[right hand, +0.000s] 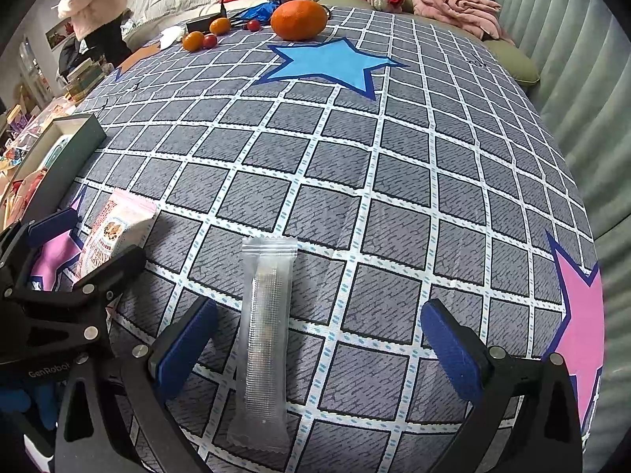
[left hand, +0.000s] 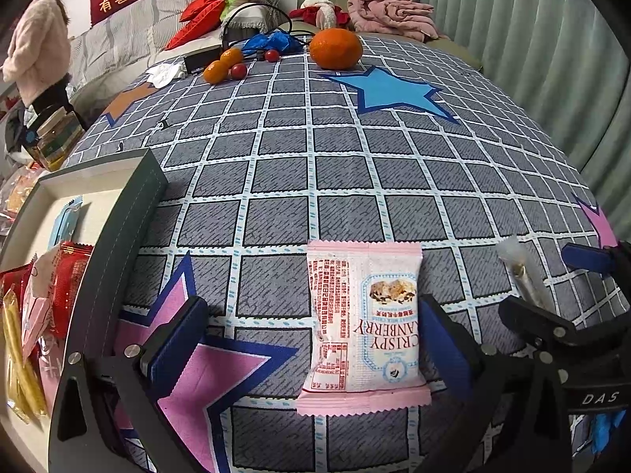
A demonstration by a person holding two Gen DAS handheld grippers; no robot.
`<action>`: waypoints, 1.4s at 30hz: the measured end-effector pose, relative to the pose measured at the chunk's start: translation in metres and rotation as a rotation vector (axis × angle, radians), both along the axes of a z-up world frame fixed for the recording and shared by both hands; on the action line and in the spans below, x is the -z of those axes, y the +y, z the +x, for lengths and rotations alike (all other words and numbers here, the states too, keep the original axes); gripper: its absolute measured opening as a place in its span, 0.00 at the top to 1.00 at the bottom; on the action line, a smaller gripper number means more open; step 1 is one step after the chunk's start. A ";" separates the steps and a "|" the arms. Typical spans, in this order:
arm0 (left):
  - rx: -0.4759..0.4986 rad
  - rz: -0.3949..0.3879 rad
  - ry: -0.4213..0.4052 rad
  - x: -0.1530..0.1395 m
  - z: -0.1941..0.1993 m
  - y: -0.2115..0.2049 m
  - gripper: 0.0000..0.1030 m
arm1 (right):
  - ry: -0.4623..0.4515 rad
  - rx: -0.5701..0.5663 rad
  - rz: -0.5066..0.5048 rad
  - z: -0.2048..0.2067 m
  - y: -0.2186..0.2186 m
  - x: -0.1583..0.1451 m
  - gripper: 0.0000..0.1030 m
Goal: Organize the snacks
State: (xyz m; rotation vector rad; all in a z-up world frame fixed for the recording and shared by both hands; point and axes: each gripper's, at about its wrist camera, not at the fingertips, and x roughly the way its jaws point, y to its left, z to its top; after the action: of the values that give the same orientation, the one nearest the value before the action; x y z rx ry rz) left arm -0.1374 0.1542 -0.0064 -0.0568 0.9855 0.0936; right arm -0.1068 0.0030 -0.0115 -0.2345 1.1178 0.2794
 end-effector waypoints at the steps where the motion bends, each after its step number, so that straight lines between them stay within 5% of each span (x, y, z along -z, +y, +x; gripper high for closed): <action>1: 0.001 0.001 -0.002 0.000 0.000 0.000 0.00 | -0.001 0.000 0.001 0.000 0.000 0.000 0.00; 42: 0.004 0.001 -0.002 0.000 -0.001 -0.001 0.00 | -0.036 -0.010 0.014 -0.007 -0.003 -0.001 0.00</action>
State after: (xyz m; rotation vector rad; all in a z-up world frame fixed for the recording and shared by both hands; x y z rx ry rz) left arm -0.1380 0.1534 -0.0069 -0.0538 0.9836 0.0909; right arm -0.1137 0.0005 -0.0108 -0.2321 1.0787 0.2906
